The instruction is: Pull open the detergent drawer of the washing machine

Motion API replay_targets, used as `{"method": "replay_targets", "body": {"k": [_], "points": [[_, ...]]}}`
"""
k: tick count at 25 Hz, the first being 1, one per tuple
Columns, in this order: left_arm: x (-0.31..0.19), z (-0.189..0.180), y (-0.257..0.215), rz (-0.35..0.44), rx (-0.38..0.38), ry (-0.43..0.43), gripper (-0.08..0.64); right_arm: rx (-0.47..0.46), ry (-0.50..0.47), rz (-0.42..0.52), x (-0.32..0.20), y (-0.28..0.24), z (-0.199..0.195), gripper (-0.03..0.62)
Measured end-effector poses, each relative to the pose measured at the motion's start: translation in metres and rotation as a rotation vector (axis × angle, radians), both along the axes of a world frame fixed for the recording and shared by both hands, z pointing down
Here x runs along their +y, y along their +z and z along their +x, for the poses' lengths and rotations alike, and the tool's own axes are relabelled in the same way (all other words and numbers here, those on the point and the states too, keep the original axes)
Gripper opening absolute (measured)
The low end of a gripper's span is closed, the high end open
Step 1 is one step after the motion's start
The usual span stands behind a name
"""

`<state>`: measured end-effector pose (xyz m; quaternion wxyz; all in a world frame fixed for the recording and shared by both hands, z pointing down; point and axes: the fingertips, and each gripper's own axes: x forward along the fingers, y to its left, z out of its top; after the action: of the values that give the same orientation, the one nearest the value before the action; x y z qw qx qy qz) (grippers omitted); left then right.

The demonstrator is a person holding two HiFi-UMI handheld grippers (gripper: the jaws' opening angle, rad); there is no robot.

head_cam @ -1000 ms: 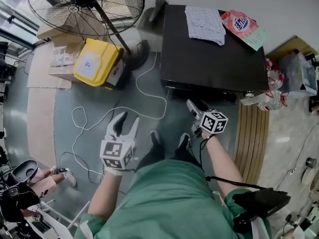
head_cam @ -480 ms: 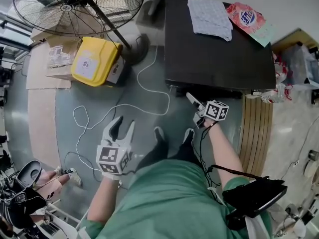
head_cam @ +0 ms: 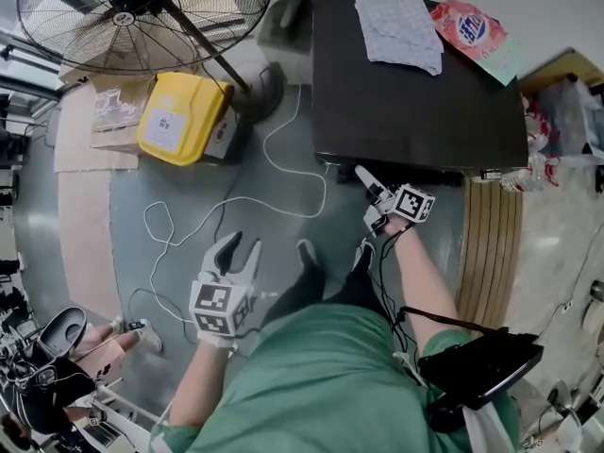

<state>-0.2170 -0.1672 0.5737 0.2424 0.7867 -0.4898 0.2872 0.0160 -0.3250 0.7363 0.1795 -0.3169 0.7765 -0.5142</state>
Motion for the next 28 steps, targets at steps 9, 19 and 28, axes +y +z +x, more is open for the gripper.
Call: {"method": "replay_targets", "body": {"k": [9, 19, 28], "points": [[0.022, 0.004, 0.004, -0.028, -0.024, 0.002, 0.144, -0.017, -0.018, 0.006, 0.002, 0.002, 0.004, 0.296], [0.072, 0.019, 0.011, -0.057, -0.080, 0.060, 0.143, -0.115, 0.028, 0.103, 0.022, -0.012, 0.010, 0.252], [0.065, 0.062, 0.009, -0.024, -0.031, 0.154, 0.138, -0.123, -0.027, 0.015, 0.132, -0.006, 0.002, 0.255]]}}
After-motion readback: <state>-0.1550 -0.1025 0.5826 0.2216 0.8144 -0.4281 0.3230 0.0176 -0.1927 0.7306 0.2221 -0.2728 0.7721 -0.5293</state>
